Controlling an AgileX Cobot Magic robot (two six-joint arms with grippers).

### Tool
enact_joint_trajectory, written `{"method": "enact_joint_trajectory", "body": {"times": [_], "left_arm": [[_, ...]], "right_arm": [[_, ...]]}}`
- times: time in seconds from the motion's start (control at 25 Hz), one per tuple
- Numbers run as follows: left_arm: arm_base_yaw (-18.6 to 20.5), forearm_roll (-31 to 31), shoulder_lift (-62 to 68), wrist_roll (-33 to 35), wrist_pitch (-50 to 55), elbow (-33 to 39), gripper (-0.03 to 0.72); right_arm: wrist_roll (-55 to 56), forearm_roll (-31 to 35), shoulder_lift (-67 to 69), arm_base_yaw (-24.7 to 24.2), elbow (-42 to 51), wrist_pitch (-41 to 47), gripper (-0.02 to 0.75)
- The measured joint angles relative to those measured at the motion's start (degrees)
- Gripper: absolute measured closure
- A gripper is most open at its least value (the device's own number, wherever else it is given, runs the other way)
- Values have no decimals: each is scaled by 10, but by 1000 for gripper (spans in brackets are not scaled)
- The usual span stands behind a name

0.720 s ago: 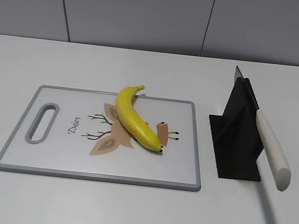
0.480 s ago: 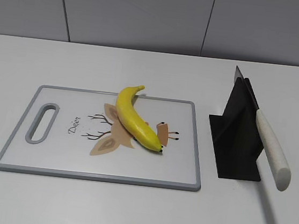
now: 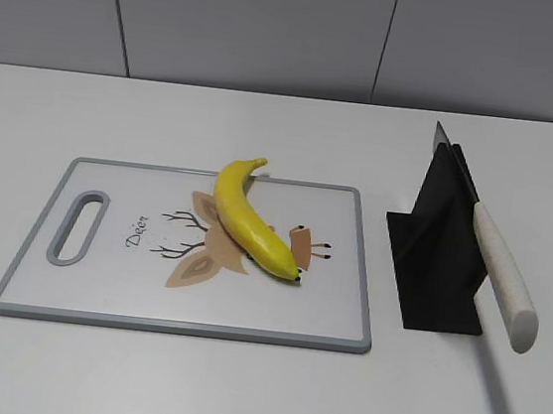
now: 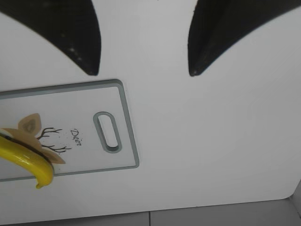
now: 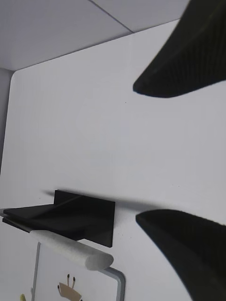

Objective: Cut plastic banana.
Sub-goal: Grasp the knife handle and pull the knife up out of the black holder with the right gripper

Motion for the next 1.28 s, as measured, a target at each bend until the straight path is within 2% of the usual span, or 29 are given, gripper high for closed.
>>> {"method": "enact_joint_trajectory", "body": {"times": [0.76, 1.08, 1.28], "left_arm": [[0, 0, 0, 0, 0, 0, 113], [0, 0, 0, 0, 0, 0, 113], [0, 0, 0, 0, 0, 0, 113]], "right_arm": [[0, 2, 5, 0, -3, 1, 162], [0, 2, 133, 0, -71, 11, 162], [0, 2, 235, 0, -131, 46, 162]]}}
